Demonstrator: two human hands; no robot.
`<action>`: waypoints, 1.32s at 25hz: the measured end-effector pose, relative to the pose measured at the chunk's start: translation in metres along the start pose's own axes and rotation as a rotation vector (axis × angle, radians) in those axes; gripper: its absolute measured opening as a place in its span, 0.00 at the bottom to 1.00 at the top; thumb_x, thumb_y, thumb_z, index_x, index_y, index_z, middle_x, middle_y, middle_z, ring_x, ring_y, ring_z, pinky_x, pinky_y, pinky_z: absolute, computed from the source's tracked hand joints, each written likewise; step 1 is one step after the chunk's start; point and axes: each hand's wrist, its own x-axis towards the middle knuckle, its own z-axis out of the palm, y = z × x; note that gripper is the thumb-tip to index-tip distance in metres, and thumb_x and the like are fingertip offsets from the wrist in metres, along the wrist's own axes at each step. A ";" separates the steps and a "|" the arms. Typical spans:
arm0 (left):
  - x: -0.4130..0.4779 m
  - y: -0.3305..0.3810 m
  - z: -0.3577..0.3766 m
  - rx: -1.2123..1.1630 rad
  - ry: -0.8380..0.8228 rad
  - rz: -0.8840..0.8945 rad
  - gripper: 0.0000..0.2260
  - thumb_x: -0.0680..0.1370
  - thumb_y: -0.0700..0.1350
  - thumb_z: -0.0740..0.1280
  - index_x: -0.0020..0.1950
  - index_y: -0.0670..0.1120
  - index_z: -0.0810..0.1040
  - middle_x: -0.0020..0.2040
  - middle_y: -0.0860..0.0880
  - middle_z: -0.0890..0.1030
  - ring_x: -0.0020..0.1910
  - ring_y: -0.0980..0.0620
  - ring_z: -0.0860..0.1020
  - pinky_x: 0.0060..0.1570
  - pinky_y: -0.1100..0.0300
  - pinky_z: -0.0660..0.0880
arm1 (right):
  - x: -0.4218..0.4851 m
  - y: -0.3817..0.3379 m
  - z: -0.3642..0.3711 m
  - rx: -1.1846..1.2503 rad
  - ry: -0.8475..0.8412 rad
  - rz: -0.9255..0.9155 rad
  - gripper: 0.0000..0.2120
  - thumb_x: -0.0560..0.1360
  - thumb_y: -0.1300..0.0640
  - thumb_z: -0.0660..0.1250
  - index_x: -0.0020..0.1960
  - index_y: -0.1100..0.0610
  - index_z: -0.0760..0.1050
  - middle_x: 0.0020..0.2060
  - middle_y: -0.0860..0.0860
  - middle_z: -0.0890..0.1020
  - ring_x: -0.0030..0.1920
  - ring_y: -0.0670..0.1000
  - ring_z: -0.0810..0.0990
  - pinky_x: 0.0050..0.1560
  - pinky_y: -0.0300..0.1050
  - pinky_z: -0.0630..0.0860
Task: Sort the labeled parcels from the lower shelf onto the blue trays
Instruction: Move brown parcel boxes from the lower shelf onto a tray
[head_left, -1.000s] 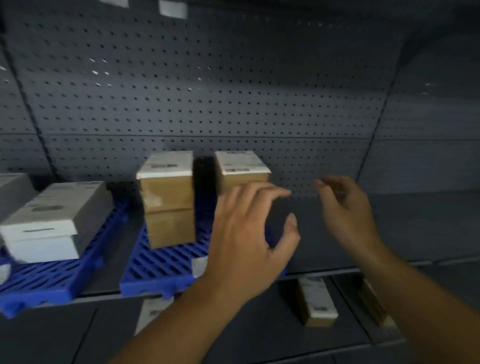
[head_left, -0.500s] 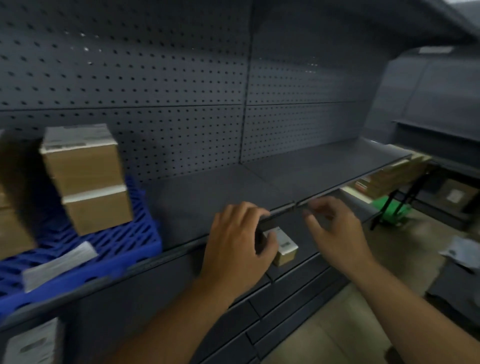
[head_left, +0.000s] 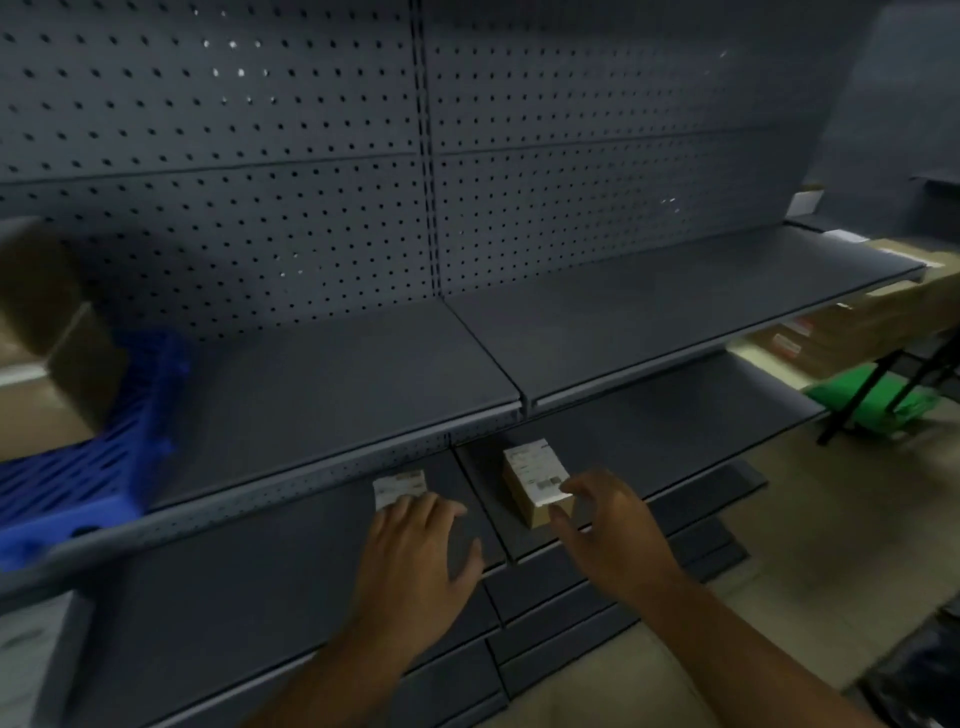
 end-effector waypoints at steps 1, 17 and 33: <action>-0.001 -0.003 0.006 0.011 -0.015 -0.048 0.16 0.77 0.59 0.64 0.58 0.52 0.81 0.53 0.53 0.82 0.54 0.48 0.79 0.54 0.52 0.74 | 0.004 0.009 0.004 0.002 -0.023 0.004 0.14 0.75 0.54 0.74 0.58 0.57 0.80 0.55 0.53 0.83 0.56 0.55 0.82 0.56 0.55 0.80; 0.022 -0.073 0.124 -0.076 -0.021 -0.595 0.27 0.77 0.62 0.68 0.71 0.46 0.75 0.65 0.44 0.80 0.64 0.41 0.77 0.63 0.46 0.74 | 0.081 0.105 0.063 0.068 -0.266 0.255 0.19 0.76 0.42 0.71 0.59 0.53 0.78 0.53 0.50 0.81 0.51 0.52 0.82 0.49 0.45 0.79; 0.045 -0.091 0.237 -0.371 0.281 -0.848 0.41 0.70 0.68 0.73 0.77 0.55 0.65 0.69 0.50 0.74 0.65 0.49 0.72 0.66 0.46 0.74 | 0.128 0.187 0.181 0.361 -0.204 0.376 0.26 0.68 0.29 0.70 0.58 0.44 0.76 0.46 0.39 0.81 0.45 0.38 0.81 0.37 0.35 0.74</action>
